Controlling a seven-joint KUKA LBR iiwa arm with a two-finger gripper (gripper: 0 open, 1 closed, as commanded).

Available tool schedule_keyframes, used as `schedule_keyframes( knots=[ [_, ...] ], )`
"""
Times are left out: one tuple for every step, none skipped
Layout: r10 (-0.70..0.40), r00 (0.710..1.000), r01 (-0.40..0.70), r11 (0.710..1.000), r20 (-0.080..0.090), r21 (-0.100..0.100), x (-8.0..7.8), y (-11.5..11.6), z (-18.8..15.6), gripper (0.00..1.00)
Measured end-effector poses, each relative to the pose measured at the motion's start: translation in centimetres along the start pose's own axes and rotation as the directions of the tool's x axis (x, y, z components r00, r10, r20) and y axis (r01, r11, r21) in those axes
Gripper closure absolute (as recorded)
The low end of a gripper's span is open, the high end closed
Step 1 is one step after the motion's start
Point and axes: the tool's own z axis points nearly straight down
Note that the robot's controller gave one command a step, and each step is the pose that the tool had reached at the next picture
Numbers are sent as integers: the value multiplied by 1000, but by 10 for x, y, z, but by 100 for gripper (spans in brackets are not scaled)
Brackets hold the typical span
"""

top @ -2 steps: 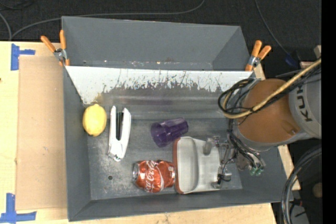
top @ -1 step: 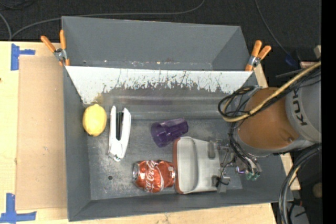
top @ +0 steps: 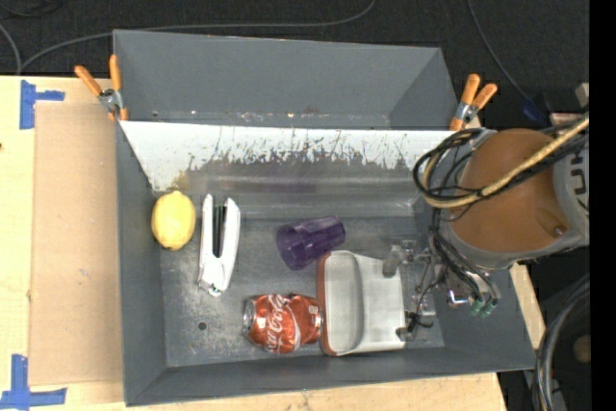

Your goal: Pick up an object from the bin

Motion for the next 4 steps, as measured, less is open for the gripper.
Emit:
schedule_keyframes(
  knots=[
    [-12, 1000, 12, 1000, 7, 0, -2, 4, -32, 0],
    [-133, 991, 133, 991, 8, 1, 1, 31, 47, 0],
    [-121, 993, 121, 993, 15, 2, -1, 35, 77, 0],
    [-145, 989, 145, 989, -1, -1, 9, 60, 84, 100]
  ],
)
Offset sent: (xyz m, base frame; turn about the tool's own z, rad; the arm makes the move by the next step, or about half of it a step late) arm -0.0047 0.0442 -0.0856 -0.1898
